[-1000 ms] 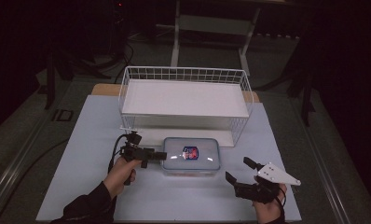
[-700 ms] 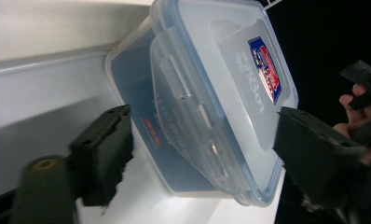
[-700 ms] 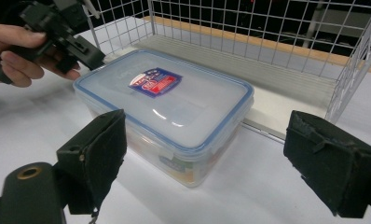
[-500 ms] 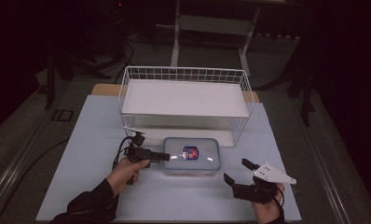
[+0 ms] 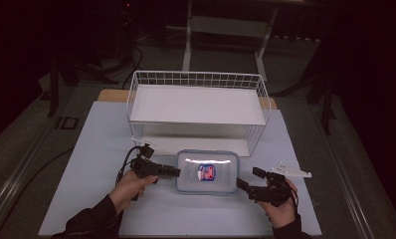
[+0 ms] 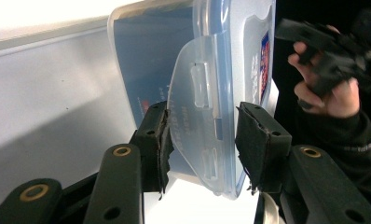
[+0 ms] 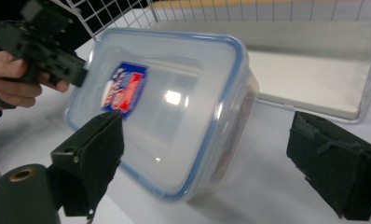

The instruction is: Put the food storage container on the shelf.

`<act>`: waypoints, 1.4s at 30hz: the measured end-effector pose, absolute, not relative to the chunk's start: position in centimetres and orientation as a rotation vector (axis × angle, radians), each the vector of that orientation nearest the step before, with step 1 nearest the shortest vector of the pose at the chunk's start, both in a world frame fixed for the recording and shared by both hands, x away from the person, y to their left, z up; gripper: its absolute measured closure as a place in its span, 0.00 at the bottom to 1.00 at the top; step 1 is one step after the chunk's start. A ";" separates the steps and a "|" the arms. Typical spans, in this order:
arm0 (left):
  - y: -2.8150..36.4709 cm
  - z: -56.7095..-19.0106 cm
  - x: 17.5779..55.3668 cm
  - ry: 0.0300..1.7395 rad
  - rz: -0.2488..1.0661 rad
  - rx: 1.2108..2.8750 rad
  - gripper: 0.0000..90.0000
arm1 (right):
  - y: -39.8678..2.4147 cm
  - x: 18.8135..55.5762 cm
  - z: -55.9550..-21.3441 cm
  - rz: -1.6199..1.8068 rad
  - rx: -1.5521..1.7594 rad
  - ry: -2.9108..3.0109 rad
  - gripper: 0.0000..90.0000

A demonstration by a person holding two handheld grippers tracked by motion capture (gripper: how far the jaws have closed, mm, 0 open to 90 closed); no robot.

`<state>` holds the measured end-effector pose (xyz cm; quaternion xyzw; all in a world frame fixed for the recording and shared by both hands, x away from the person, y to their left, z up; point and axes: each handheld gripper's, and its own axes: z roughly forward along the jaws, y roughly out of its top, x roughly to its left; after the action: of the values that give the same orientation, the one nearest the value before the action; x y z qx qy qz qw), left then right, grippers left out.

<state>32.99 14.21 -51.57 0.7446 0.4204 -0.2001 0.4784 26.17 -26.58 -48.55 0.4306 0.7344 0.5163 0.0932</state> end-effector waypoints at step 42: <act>15.3 -49.4 30.8 0.953 -0.320 1.841 0.65 | -25.9 30.3 -49.6 1.678 1.428 2.481 0.58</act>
<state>30.78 15.30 -49.42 0.7606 0.3939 -0.1323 0.4988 30.30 -25.89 -49.61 0.4286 0.7449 0.5036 -0.0882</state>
